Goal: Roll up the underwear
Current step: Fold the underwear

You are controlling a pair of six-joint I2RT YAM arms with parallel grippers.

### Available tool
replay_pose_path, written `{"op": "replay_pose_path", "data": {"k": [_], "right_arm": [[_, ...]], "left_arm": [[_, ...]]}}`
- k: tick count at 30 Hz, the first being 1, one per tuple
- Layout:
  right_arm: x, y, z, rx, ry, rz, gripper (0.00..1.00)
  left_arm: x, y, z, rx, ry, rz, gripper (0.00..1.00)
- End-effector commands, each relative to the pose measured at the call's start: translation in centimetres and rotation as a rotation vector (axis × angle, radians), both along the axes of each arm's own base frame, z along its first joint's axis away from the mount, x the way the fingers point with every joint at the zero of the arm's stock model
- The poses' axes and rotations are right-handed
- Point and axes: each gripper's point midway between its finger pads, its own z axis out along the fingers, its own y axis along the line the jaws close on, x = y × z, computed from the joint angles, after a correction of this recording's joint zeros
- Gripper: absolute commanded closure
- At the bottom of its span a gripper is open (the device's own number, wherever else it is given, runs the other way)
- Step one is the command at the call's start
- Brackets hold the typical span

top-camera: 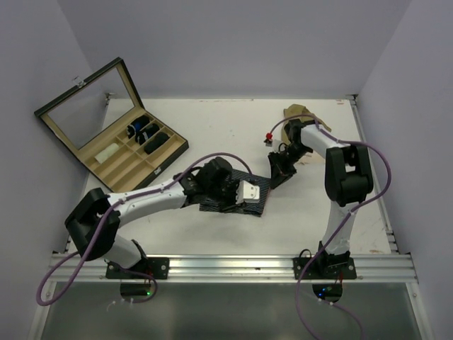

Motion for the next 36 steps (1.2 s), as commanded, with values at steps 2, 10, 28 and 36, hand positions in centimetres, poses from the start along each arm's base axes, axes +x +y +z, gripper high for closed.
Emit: {"op": "replay_pose_path", "data": {"k": [2,10,28,36], "right_arm": [[-3.4,-2.3,-0.7,-0.070,0.104,0.079,0.89],[2.3,0.1,3.8,0.057,-0.112,-0.008,0.91],[-0.4,2.4,-6.8,-0.041,0.042,0.061,0.94],[-1.0,2.8,-5.8,-0.006,0.046,0.081,0.92]], "left_arm": [[3.5,2.2,0.2,-0.022,0.075,0.195,0.64],[6.9,4.5,-4.0,0.041,0.162,0.379,0.67],[6.2,11.4,-7.3,0.275,0.135,0.385,0.64],[6.7,13.3,-3.5,0.245,-0.136,0.259,0.63]]}}
